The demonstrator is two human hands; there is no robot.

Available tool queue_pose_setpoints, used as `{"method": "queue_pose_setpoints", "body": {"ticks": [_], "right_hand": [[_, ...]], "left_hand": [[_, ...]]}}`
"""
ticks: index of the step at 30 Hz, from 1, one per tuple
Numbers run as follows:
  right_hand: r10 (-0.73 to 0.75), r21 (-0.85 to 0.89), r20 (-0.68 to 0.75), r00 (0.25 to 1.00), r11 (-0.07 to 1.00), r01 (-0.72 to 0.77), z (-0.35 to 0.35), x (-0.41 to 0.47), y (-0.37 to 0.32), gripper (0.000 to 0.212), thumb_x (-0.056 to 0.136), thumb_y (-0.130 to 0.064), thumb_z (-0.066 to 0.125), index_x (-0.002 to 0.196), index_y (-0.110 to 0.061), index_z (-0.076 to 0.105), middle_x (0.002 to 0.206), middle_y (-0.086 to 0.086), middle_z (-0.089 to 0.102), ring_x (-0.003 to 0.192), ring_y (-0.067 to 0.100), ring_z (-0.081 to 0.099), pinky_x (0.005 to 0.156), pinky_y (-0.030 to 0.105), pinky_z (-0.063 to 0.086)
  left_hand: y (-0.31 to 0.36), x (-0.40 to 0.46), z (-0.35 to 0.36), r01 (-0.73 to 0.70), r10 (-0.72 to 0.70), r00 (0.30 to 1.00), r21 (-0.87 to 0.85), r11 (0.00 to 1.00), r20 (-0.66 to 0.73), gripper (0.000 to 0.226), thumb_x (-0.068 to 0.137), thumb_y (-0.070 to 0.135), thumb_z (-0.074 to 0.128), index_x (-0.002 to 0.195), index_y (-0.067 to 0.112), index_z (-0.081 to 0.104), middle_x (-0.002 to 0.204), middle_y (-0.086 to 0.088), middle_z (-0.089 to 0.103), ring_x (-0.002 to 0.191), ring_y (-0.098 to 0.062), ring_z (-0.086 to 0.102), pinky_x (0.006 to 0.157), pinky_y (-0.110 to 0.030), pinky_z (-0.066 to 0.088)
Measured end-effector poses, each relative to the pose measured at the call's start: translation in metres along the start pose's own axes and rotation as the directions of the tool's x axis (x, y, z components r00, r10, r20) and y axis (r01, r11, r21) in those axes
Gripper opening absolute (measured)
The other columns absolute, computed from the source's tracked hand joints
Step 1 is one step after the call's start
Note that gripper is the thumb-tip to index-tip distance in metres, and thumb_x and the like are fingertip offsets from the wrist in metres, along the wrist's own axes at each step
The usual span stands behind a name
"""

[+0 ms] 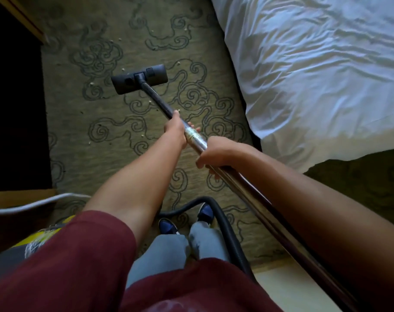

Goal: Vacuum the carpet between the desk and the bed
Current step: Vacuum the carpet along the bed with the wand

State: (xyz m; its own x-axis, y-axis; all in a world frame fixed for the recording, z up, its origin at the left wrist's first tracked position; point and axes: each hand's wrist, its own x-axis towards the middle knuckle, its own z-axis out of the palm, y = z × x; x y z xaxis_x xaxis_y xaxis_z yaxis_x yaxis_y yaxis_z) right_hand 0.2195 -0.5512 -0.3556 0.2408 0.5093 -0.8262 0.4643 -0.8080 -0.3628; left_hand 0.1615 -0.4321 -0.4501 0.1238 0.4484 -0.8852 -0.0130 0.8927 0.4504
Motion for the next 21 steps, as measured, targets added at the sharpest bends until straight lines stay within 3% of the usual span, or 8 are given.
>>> {"method": "queue_pose_setpoints", "body": {"ticks": [3, 5, 8, 12, 16, 21], "right_hand": [[0.037, 0.04, 0.007, 0.999, 0.999, -0.037, -0.014, 0.0, 0.045, 0.028, 0.075, -0.018, 0.074, 0.088, -0.002, 0.054, 0.065, 0.013, 0.071, 0.044, 0.021, 0.069, 0.039, 0.027, 0.053], [0.047, 0.024, -0.02, 0.999, 0.999, -0.047, -0.015, 0.0, 0.055, 0.028, 0.078, -0.017, 0.07, 0.096, -0.001, 0.056, 0.069, 0.013, 0.071, 0.045, 0.02, 0.069, 0.039, 0.028, 0.054], [0.055, 0.013, -0.03, 0.998, 0.998, -0.055, -0.014, 0.007, 0.068, 0.025, 0.077, -0.014, 0.065, 0.097, -0.003, 0.056, 0.071, 0.011, 0.07, 0.044, 0.017, 0.067, 0.036, 0.024, 0.05], [0.062, 0.016, -0.01, 0.998, 0.998, -0.062, -0.01, 0.023, 0.079, 0.019, 0.077, -0.016, 0.064, 0.091, -0.008, 0.054, 0.071, 0.008, 0.068, 0.05, 0.016, 0.067, 0.037, 0.019, 0.047], [0.093, 0.092, 0.045, 0.995, 0.991, -0.097, 0.001, 0.043, 0.092, 0.013, 0.077, -0.013, 0.063, 0.074, -0.012, 0.05, 0.075, 0.012, 0.066, 0.054, 0.02, 0.068, 0.038, 0.022, 0.05], [0.135, 0.177, 0.122, 0.983, 0.972, -0.156, 0.002, 0.089, 0.094, 0.015, 0.078, -0.012, 0.065, 0.085, -0.003, 0.054, 0.079, 0.018, 0.069, 0.057, 0.027, 0.071, 0.05, 0.035, 0.061]], "left_hand": [[-0.028, 0.0, 0.036, 0.03, -0.03, 0.999, 0.017, 0.999, -0.014, 0.041, 0.1, 0.041, 0.053, 0.115, 0.003, 0.045, 0.079, -0.013, 0.053, 0.059, -0.031, 0.063, 0.039, -0.033, 0.054], [-0.042, 0.003, 0.045, 0.048, -0.048, 0.999, 0.016, 0.999, -0.019, 0.046, 0.099, 0.042, 0.055, 0.109, -0.003, 0.051, 0.078, -0.013, 0.056, 0.059, -0.029, 0.064, 0.038, -0.029, 0.053], [-0.061, 0.008, 0.054, 0.072, -0.072, 0.997, 0.033, 0.997, -0.008, 0.043, 0.094, 0.041, 0.063, 0.097, -0.002, 0.056, 0.074, -0.011, 0.057, 0.059, -0.024, 0.062, 0.041, -0.027, 0.054], [-0.081, 0.018, 0.057, 0.176, -0.177, 0.983, 0.039, 0.984, 0.038, 0.042, 0.095, 0.038, 0.062, 0.117, 0.002, 0.057, 0.079, -0.01, 0.055, 0.068, -0.023, 0.061, 0.051, -0.033, 0.059], [-0.102, 0.031, 0.055, 0.277, -0.286, 0.956, 0.11, 0.954, 0.068, 0.038, 0.098, 0.04, 0.057, 0.101, 0.002, 0.054, 0.078, -0.009, 0.053, 0.066, -0.021, 0.058, 0.049, -0.03, 0.059], [-0.098, 0.077, 0.061, 0.309, -0.322, 0.946, 0.197, 0.93, 0.035, 0.039, 0.102, 0.034, 0.05, 0.08, 0.002, 0.048, 0.068, -0.009, 0.048, 0.058, -0.022, 0.05, 0.055, -0.033, 0.047]]}}
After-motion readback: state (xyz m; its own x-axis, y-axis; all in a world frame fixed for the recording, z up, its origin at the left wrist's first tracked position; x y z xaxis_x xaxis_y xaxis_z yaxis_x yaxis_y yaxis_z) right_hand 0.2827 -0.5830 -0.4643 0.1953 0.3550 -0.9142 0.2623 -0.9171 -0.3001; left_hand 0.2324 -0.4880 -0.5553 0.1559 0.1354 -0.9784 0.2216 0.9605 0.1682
